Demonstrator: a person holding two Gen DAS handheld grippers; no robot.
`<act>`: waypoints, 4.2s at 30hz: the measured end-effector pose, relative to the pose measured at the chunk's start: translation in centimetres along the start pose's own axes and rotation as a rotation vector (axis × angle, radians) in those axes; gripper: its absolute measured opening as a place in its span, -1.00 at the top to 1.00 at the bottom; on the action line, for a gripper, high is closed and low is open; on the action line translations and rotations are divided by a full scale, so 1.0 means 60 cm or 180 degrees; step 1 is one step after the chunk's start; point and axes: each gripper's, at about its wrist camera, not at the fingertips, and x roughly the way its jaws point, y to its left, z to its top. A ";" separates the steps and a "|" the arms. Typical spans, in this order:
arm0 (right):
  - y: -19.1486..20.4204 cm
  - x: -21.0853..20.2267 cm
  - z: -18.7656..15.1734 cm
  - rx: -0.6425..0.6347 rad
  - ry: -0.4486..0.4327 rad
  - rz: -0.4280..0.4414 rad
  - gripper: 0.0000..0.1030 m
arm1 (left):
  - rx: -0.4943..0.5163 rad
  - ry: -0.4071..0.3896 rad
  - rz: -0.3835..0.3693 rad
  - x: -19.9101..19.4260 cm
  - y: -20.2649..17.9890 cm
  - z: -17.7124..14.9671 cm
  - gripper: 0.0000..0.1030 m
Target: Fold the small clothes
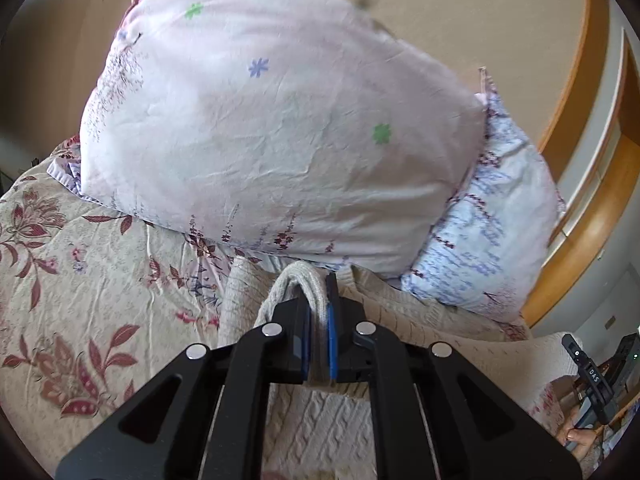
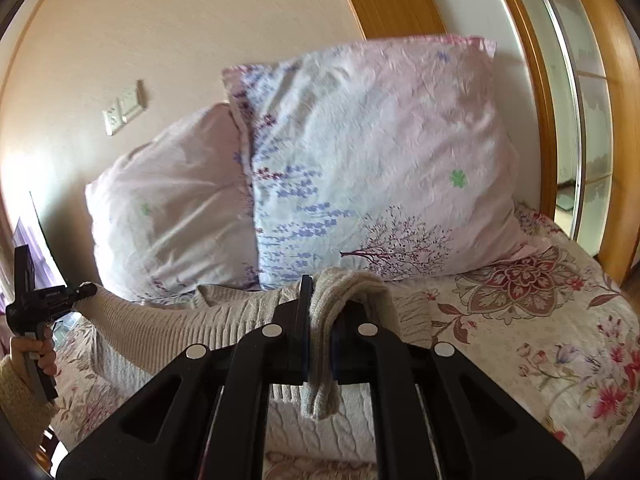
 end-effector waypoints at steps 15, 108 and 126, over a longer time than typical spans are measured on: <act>-0.088 0.197 -0.032 0.1057 0.1039 -0.0207 0.67 | -0.0312 0.0545 0.0293 0.166 0.035 -0.024 0.81; 0.036 0.149 -0.056 -0.0149 0.1189 0.0030 -0.35 | -0.0181 0.0771 -0.1074 0.120 -0.151 0.015 0.68; -0.058 0.154 -0.048 0.0533 0.1210 0.0249 -0.35 | -0.0068 0.1429 -0.1295 0.277 -0.293 -0.125 0.59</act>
